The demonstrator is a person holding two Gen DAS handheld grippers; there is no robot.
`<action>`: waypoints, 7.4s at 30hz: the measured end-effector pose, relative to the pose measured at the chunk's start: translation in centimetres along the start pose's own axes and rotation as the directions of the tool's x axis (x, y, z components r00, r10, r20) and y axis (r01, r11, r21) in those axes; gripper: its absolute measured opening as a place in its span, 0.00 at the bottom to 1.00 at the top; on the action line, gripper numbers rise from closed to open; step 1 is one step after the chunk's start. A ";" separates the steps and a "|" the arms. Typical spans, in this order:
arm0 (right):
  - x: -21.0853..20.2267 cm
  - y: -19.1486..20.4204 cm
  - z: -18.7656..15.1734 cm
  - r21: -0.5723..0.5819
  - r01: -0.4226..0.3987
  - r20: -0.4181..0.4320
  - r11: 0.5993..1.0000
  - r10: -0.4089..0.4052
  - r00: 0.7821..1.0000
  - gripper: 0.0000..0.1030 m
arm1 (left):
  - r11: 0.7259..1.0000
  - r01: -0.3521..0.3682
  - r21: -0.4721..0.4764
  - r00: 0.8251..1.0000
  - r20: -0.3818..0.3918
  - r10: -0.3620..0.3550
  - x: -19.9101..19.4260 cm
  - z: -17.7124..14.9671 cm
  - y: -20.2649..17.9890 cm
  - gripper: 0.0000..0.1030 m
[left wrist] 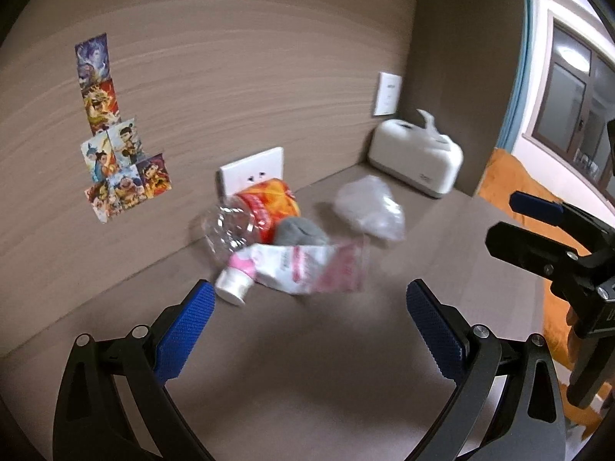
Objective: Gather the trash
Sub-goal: 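Return both open tools from the bin to the desk, then grasp the clear orange-labelled bottle with the left tool while the right tool grasps the clear bag, then carry the bottle and bag to the white bin and open both tools, then return both open tools from the bin to the desk, then grasp the pink-and-white tube with the left tool while the right tool grasps the grey sock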
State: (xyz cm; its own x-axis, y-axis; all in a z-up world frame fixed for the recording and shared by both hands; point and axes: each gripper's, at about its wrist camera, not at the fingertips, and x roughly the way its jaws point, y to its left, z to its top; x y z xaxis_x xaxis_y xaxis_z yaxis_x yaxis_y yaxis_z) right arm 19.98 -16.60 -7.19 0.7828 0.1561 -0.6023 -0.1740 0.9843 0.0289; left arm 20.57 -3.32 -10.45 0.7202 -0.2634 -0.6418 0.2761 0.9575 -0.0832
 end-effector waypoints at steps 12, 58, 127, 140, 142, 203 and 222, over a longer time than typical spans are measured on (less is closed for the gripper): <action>7.7 -2.2 2.1 0.015 0.028 -0.056 0.999 -0.028 0.998 0.96 | 1.000 0.000 0.000 1.000 -0.008 0.000 5.7 4.0 4.6 0.95; 6.3 -4.4 2.8 0.052 0.073 -0.055 0.996 -0.070 0.996 0.34 | 0.976 0.213 -0.046 0.977 0.006 -0.213 6.5 5.5 4.9 0.61; -10.0 -30.2 -45.7 0.549 0.540 -0.479 0.638 -0.290 0.829 0.84 | 0.542 0.787 0.295 0.551 -0.731 -0.402 24.3 -33.6 -47.8 0.85; -8.6 -30.8 -49.4 0.536 0.570 -0.502 0.622 -0.308 0.808 0.95 | 0.581 0.748 0.320 0.588 -0.726 -0.357 26.6 -36.0 -46.8 0.95; -9.1 -30.5 -48.3 0.533 0.571 -0.495 0.624 -0.317 0.809 0.95 | 0.589 0.744 0.314 0.593 -0.718 -0.366 25.8 -34.7 -46.2 0.95; 4.5 -0.3 2.4 -0.114 -0.073 0.007 0.991 0.074 0.997 0.95 | 0.996 0.057 0.063 0.996 -0.071 -0.053 5.7 0.2 5.4 0.95; 18.7 2.4 2.2 -0.108 -0.186 -0.323 0.976 0.143 0.936 0.23 | 0.934 0.335 0.124 0.917 -0.270 -0.293 13.5 1.2 5.7 0.46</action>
State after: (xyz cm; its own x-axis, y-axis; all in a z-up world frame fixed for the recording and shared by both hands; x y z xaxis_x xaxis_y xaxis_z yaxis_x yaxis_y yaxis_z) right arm 35.50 -11.11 -16.58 0.5147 0.2602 -0.8169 -0.3805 0.9232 0.0543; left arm 32.63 -1.52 -18.67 0.4077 -0.4909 -0.7699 0.5781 0.7914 -0.1984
